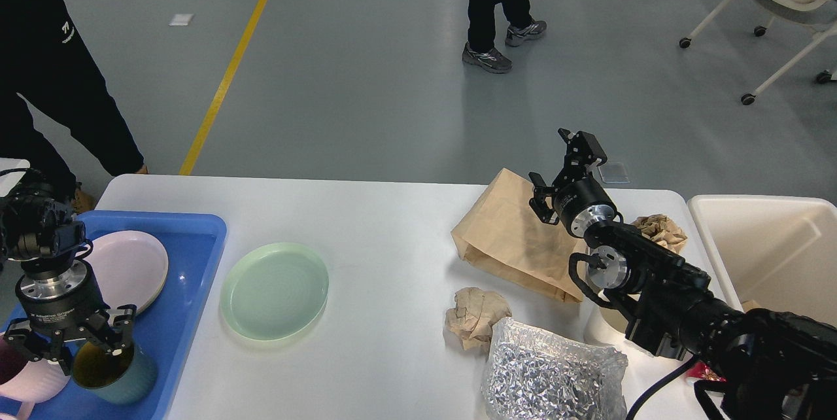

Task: Tidy desktop
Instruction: 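Lower the olive mug into the blue tray beside the pink cup, open, then raise the open left gripper away from the tray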

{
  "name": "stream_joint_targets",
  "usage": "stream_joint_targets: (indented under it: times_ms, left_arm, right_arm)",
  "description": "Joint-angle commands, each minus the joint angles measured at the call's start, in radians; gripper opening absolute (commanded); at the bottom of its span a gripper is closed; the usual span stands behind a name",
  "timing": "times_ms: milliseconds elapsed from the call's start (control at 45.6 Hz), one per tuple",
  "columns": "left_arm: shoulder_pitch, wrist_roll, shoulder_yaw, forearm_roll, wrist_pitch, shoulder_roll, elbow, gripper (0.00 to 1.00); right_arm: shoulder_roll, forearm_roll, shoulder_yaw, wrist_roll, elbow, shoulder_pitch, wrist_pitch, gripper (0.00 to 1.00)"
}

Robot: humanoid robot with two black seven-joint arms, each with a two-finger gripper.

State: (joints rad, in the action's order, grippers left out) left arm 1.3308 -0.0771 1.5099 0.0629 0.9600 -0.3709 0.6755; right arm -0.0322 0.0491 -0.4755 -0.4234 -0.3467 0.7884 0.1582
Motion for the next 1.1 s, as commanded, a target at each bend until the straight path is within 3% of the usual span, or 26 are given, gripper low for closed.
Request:
stream_joint_targets:
  times_ms: [0, 241, 570, 832, 1073]
  left_arm:
    - [0.037, 0.000, 0.015, 0.002, 0.000, 0.003, 0.013, 0.90]
    - [0.159, 0.000, 0.064, 0.002, 0.000, 0.013, 0.042, 0.95]
    - [0.378, -0.003, 0.115, 0.000, 0.000, 0.205, 0.062, 0.96]
    - [0.603, -0.003, 0.118, -0.002, 0.000, 0.345, 0.193, 0.96]
    - [0.838, -0.003, 0.118, -0.002, 0.000, 0.366, 0.364, 0.96]
  right_arm:
    - [0.000, 0.000, 0.000, 0.000, 0.000, 0.000, 0.000, 1.00]
    - [0.000, 0.000, 0.000, 0.000, 0.000, 0.000, 0.000, 1.00]
    - [0.000, -0.001, 0.000, 0.000, 0.000, 0.000, 0.000, 1.00]
    - [0.000, 0.000, 0.000, 0.000, 0.000, 0.000, 0.000, 1.00]
    - [0.000, 0.000, 0.000, 0.000, 0.000, 0.000, 0.000, 1.00]
